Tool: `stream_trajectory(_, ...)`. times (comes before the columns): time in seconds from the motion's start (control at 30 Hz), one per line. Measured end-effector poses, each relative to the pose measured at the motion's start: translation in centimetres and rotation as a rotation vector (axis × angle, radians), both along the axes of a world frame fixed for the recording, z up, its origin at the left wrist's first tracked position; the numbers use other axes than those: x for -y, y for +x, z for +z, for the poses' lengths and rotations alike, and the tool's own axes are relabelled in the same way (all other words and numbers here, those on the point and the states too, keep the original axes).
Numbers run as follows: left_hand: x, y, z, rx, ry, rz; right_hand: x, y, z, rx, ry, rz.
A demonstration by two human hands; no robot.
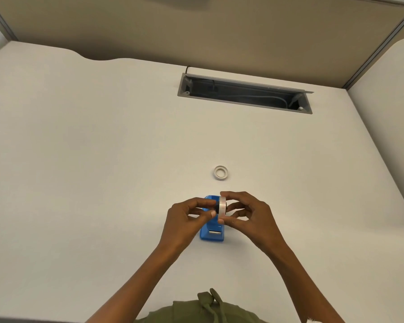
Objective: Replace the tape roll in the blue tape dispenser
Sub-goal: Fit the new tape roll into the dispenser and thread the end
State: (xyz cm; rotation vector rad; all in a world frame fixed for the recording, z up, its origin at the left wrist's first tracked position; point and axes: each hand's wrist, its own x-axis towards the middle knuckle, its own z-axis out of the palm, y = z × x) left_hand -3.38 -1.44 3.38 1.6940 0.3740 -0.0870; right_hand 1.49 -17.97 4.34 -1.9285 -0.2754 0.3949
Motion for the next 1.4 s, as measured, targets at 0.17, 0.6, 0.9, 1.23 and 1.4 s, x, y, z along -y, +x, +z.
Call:
stream_trajectory(0.17, -0.2, 0.2, -0.9, 0.059, 0.124, 0.024, -0.5, 0.4, -0.6, 0.092, -0.062, 0.011)
stream_trajectory(0.6, -0.4, 0.9, -2.5, 0.069, 0.185, 0.006, -1.0, 1.0, -2.9, 0.141, -0.173, 0.01)
stream_trajectory(0.9, -0.3, 0.9, -2.8, 0.082, 0.165, -0.015, -1.0, 1.2, -3.9, 0.144, -0.184, 0.031)
stream_trajectory(1.23, -0.5, 0.6, -3.1, 0.221, 0.314, -0.27, -0.7, 1.4, -4.1, 0.162, -0.22, 0.088)
stream_trajectory(1.4, -0.6, 0.9, -3.2, 0.228, 0.34, -0.283, -0.6, 1.0, -3.9, 0.172, -0.156, 0.048)
